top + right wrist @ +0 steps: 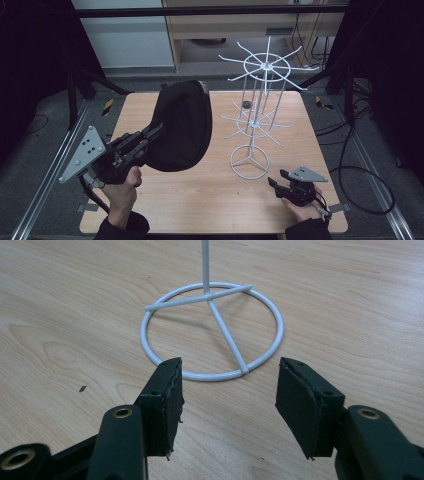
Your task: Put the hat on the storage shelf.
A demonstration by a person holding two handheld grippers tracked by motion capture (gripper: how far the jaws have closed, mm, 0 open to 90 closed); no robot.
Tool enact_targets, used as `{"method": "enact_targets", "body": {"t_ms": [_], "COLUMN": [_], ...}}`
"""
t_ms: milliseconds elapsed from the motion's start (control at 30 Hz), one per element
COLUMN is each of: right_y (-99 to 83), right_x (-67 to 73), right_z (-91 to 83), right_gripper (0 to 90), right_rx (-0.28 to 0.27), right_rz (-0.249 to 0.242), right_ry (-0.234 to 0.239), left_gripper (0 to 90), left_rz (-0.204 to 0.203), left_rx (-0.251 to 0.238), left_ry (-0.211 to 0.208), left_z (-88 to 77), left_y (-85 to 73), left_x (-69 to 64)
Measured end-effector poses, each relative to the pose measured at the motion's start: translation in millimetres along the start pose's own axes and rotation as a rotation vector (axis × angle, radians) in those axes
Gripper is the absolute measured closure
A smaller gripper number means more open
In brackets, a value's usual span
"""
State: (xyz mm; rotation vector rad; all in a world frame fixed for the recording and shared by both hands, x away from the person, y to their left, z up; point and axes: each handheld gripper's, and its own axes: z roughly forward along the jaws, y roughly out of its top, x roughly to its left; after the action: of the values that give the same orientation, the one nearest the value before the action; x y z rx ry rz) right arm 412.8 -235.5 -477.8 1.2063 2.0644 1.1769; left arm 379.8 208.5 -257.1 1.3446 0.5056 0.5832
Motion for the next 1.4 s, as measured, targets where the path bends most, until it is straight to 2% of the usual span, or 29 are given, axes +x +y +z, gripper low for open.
{"method": "enact_targets", "body": {"t_ms": [300,667,967,1133,1267,1333,1400], "right_y": [-0.1,-0.1,-0.1,-0.1,-0.1,-0.1,-0.1], "right_x": [-0.3,-0.2,0.0,0.5,0.5,0.7,0.4], "right_z": [0.1,0.2,0.2,0.2,0.3,0.2,0.3], "right_gripper": [44.3,44.3,44.3,44.3,44.3,44.2,44.2], "right_rx": [0.000,0.001,0.000,0.003,0.003,0.004,0.002], "right_rz": [0.001,0.000,0.000,0.005,0.004,0.005,0.002], "right_ry": [0.001,0.001,0.003,0.006,0.007,0.007,0.007], "left_gripper": [83.0,83.0,83.0,82.9,82.9,82.8,82.7], "left_rz": [0.018,0.019,0.017,0.003,-0.002,-0.012,-0.015], "left_rx": [-0.064,-0.100,-0.100,-0.096,-0.076,-0.049,-0.041], "left_ry": [-0.023,-0.054,-0.074,-0.096,-0.106,-0.114,-0.117], "left_z": [8.5,20.8,35.3,46.0,55.9,64.4,66.1], "left_y": [22.4,31.5,32.1,29.7,24.8,18.3,16.5], "left_x": [-7.3,-15.4,-19.8,-20.5,-21.1,-20.2,-19.8]}}
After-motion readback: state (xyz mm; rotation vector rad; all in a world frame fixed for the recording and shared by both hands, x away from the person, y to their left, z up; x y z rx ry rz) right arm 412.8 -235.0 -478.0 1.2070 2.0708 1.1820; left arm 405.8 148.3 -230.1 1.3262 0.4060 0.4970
